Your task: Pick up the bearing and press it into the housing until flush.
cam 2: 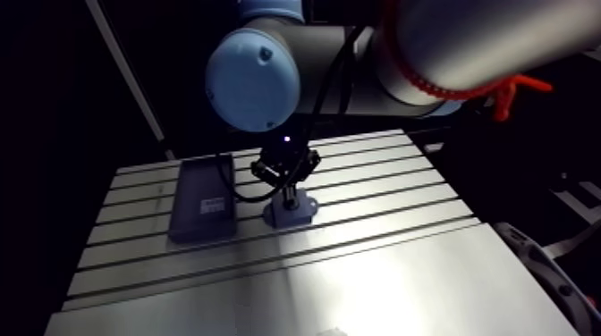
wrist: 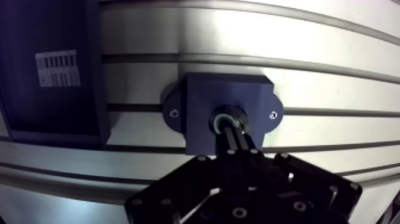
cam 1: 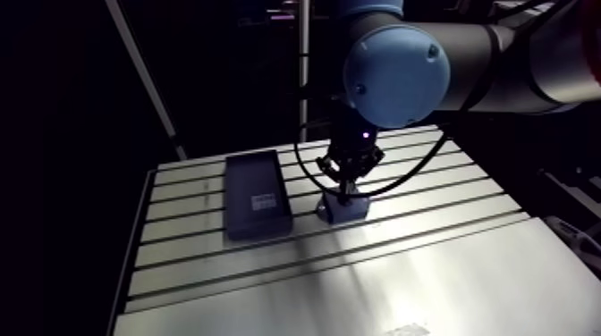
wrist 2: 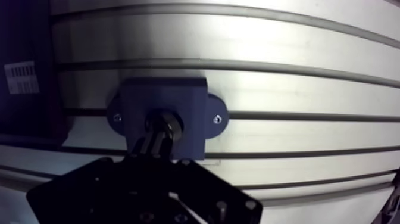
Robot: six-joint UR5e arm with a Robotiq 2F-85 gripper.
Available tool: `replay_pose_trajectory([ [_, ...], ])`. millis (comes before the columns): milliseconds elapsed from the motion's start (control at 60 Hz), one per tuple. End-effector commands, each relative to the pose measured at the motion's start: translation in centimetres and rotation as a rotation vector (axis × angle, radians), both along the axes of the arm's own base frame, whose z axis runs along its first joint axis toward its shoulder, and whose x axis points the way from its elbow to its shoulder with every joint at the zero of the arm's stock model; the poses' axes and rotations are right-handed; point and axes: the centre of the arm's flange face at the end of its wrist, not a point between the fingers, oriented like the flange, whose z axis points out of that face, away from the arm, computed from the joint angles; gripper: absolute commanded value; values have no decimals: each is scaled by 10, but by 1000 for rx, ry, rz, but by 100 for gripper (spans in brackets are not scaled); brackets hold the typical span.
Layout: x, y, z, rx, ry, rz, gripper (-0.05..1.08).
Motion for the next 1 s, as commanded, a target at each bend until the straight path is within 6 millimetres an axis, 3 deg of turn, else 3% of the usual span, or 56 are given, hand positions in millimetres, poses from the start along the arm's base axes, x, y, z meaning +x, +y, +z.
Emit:
replay_pose_trajectory([
  [17,0,1,-4,-4,-6,-1,97],
  [1000,0,1,-12,-5,-15,-1,97],
])
